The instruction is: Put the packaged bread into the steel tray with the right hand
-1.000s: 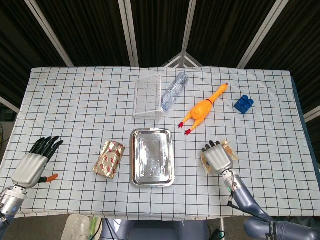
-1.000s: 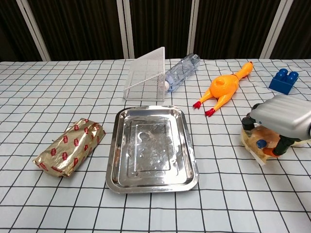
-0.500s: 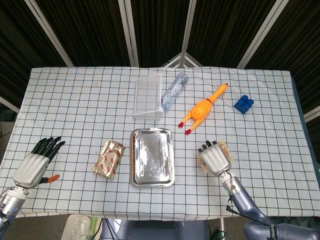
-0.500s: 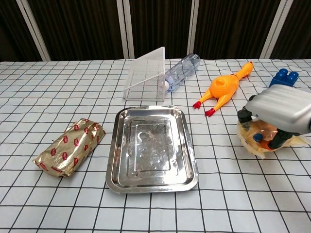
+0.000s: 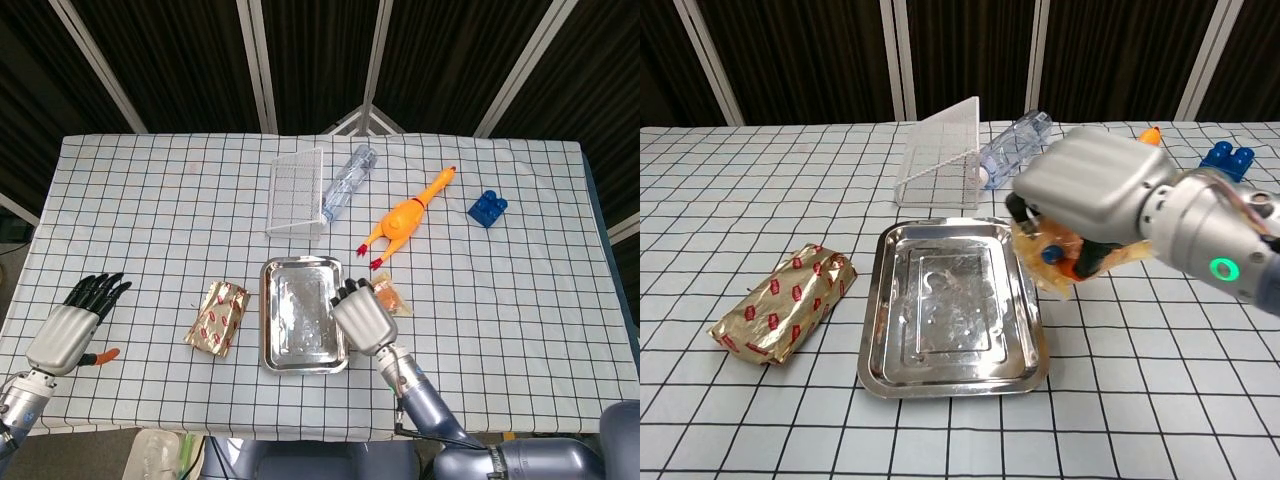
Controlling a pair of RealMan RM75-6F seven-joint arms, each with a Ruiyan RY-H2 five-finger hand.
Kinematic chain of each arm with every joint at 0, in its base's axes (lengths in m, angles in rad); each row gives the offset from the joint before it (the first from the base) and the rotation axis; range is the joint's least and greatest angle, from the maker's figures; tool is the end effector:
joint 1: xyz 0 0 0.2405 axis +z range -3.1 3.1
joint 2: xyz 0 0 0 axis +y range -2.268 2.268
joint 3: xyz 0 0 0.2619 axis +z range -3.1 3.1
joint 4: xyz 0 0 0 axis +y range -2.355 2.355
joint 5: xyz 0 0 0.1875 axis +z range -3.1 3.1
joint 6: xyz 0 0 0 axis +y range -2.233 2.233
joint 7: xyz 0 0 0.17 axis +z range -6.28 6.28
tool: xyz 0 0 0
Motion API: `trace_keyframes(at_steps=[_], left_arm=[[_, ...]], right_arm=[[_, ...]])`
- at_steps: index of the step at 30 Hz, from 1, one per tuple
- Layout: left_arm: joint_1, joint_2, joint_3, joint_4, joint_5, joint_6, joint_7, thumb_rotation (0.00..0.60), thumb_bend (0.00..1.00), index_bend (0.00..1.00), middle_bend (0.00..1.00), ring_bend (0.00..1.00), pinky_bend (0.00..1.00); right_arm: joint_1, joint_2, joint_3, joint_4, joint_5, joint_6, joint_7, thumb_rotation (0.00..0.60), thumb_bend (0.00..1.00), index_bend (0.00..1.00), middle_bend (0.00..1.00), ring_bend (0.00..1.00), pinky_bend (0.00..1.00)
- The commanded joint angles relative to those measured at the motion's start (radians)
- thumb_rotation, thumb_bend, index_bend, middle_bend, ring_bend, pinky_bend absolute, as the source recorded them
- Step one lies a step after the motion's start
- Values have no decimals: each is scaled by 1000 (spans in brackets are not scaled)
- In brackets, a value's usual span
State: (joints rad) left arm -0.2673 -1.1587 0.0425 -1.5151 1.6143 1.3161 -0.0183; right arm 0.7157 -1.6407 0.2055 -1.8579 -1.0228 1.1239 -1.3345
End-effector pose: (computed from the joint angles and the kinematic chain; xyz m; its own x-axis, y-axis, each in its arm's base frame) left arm -0.2873 0.2388 0.1304 0.4875 0.1706 0.8563 0.8578 -0.2768 -0.4332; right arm -0.0659 -0.3009 -0.0179 0.8121 0.0513 0.5812 -0.4737 -0.5236 0.7081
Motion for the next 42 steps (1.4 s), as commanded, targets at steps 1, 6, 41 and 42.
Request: trace_keyframes(at_steps=[1, 6, 41, 42], left_arm=[[-4, 4, -1, 3, -3, -6, -12, 600, 74, 0, 0, 0, 31], [-7, 10, -2, 5, -8, -12, -28, 600, 74, 0, 0, 0, 31], [6, 14, 8, -4, 14, 19, -24, 600, 74, 0, 0, 0, 31], [6, 12, 9, -4, 16, 20, -23, 600, 74, 0, 0, 0, 31]], right_arm=[[79, -92, 44, -9, 102, 37, -87, 600, 383, 567, 457, 317, 466], [165, -201, 99, 61, 220, 83, -156, 600, 383, 567, 457, 317, 466], [-24, 124, -243, -106, -78, 425, 194, 600, 322, 0, 0, 0, 0], [-53, 154, -281, -92, -130, 438, 257, 600, 322, 0, 0, 0, 0]])
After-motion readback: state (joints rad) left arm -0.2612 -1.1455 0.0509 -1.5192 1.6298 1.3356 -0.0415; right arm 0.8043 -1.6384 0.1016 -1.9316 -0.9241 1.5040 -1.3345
